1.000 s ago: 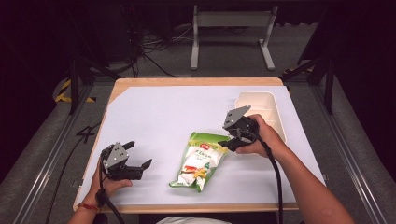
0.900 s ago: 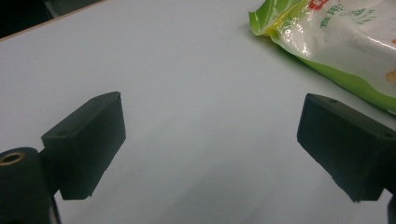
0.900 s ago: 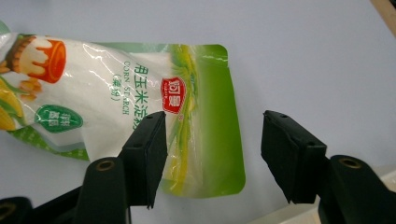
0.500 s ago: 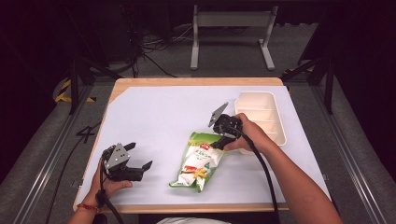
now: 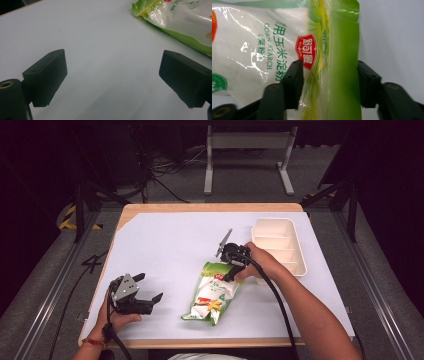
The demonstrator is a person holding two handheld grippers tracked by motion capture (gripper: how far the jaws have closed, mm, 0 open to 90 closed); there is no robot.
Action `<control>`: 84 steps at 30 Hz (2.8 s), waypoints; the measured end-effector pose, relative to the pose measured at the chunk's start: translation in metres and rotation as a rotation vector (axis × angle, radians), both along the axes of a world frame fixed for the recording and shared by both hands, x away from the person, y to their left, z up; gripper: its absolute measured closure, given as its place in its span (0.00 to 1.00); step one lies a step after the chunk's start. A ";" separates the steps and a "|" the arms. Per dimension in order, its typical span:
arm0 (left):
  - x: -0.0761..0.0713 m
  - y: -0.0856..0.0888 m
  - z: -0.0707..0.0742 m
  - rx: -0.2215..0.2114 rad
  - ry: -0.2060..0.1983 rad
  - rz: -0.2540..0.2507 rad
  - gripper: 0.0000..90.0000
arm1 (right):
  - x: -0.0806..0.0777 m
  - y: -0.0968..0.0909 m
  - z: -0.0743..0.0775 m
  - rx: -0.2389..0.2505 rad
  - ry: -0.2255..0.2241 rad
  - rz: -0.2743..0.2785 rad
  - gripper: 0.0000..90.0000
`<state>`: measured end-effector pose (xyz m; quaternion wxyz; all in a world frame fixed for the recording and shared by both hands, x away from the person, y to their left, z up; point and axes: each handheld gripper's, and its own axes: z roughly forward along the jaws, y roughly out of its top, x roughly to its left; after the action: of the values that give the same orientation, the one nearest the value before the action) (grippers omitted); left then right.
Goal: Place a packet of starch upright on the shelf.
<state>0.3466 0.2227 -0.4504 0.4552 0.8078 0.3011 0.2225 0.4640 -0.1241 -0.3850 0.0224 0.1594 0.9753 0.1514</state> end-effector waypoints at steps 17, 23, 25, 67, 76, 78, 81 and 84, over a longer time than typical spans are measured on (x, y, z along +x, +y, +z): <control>0.001 -0.002 -0.001 0.008 0.009 -0.007 0.10 | -0.011 0.005 0.010 0.030 -0.020 0.062 1.00; 0.000 0.000 -0.001 0.003 0.007 -0.007 0.10 | -0.015 0.005 0.020 0.056 -0.034 0.077 1.00; 0.000 0.000 -0.001 0.002 0.004 -0.007 0.10 | -0.018 0.005 0.028 0.074 -0.053 0.090 1.00; 0.000 0.003 -0.001 -0.010 0.012 -0.003 0.10 | -0.035 -0.027 0.130 0.163 -0.415 0.068 1.00; 0.001 0.005 -0.001 -0.010 0.015 0.007 0.10 | -0.027 -0.052 0.146 0.175 -0.463 0.013 1.00; 0.001 0.005 -0.001 -0.010 0.013 0.007 0.10 | -0.026 -0.058 0.151 0.175 -0.473 0.011 1.00; 0.001 0.005 -0.001 -0.008 0.015 0.008 0.10 | -0.024 -0.069 0.159 0.176 -0.495 -0.003 1.00; 0.001 0.005 -0.002 -0.008 0.018 0.012 0.10 | -0.022 -0.082 0.166 0.178 -0.535 -0.025 1.00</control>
<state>0.3476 0.2278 -0.4521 0.4543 0.8063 0.3108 0.2167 0.4423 -0.2064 -0.2194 0.2668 0.1270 0.9155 0.2729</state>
